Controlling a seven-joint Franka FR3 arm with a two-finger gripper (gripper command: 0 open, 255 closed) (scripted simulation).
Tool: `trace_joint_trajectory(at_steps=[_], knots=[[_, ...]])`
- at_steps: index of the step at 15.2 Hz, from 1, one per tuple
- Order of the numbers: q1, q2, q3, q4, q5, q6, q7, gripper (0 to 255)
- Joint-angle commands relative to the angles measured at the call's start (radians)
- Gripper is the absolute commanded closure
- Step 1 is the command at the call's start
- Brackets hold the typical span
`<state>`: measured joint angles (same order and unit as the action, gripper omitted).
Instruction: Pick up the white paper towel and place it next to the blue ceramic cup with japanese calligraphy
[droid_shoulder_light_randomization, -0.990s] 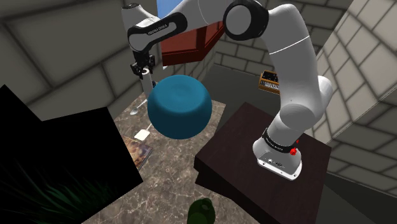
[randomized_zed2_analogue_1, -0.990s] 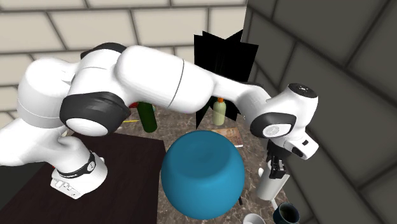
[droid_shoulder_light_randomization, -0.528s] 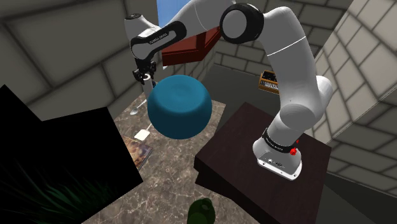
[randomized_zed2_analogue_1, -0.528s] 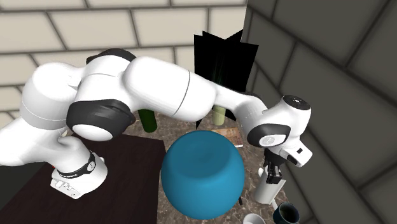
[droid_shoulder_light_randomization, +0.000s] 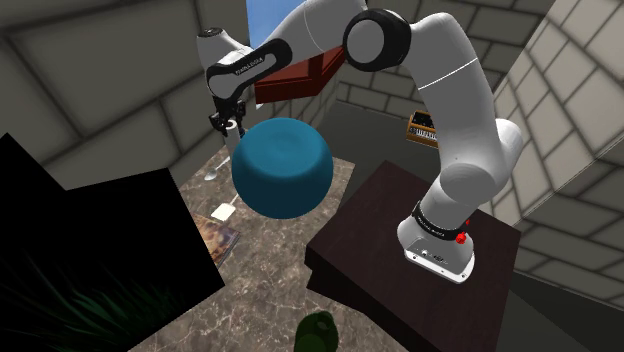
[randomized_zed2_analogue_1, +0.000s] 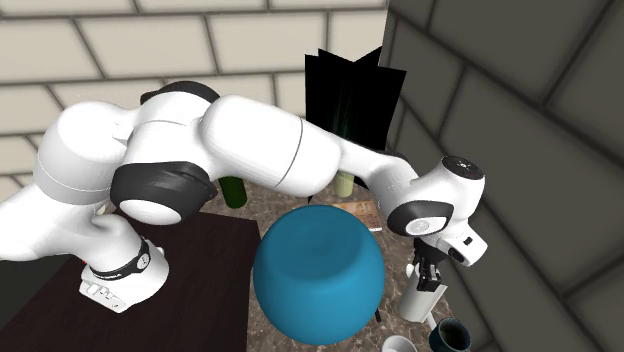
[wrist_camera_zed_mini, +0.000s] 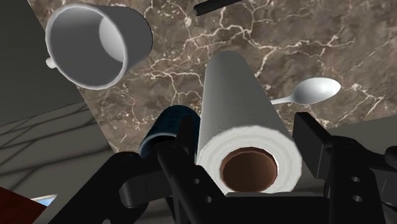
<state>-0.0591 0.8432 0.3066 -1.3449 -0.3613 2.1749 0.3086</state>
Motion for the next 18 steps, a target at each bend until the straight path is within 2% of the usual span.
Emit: trace_joint_trajectory(at_steps=[1,2,7,11,18], knots=[[0.000,0.000,0.000,0.000,0.000,0.000,0.000,255],[0.000,0.000,0.000,0.000,0.000,0.000,0.000,0],[0.000,0.000,0.000,0.000,0.000,0.000,0.000,0],[-0.006,-0.074,0.018,0.003,0.021,-0.076,-0.010,0],[-0.006,-0.074,0.018,0.003,0.021,-0.076,-0.010,0]])
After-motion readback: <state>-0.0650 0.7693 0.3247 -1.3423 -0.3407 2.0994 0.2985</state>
